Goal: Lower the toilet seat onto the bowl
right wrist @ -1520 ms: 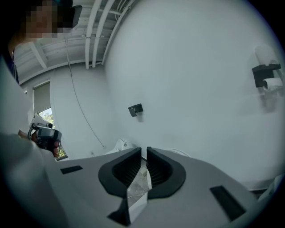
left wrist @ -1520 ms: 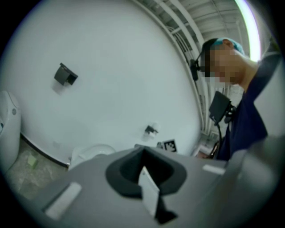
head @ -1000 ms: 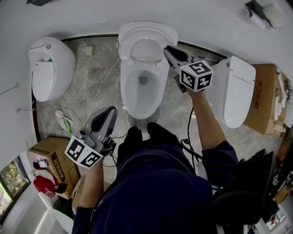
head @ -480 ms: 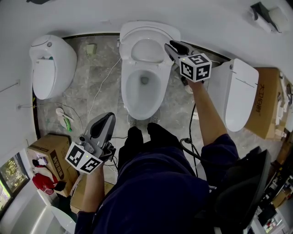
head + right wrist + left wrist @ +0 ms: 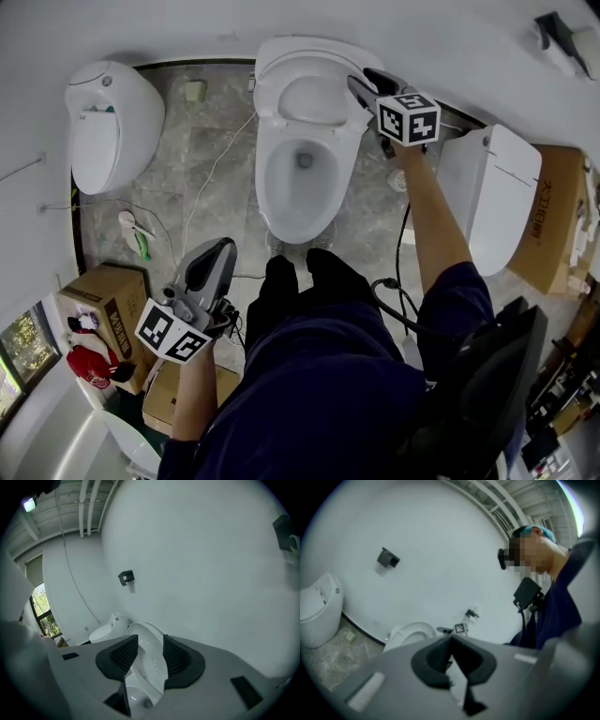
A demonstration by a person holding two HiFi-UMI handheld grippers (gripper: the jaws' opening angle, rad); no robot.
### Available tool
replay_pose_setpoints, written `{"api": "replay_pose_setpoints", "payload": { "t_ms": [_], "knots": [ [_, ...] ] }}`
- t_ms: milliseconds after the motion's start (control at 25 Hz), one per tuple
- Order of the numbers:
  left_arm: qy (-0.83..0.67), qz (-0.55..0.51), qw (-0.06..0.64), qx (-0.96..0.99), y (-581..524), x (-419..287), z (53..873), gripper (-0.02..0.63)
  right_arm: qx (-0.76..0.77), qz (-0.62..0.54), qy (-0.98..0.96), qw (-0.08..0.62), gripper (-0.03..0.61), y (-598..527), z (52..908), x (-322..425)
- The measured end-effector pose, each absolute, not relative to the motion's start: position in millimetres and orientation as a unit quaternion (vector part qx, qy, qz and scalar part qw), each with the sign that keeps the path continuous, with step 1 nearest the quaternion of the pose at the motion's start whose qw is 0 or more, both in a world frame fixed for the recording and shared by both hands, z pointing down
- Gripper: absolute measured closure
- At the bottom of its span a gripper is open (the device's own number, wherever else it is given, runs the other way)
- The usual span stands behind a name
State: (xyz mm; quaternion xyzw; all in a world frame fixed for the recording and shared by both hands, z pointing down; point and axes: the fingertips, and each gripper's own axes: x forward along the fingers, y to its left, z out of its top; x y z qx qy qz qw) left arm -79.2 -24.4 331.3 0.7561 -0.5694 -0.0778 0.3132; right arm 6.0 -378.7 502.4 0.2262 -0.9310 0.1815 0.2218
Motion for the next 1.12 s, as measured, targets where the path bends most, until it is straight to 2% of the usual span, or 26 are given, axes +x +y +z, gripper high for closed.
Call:
{"api": "replay_pose_setpoints", "payload": {
  "t_ms": [840, 1120],
  "knots": [
    [-0.591, -0.069, 0.339, 0.729, -12, -91, 353, 0.609, 0.235, 0.184, -0.921, 0.250, 0.416, -407, 551, -7],
    [-0.586, -0.070, 0.343, 0.731, -9, -93, 355, 0.609, 0.253, 0.189, -0.916, 0.245, 0.448, -409, 552, -7]
  ]
}}
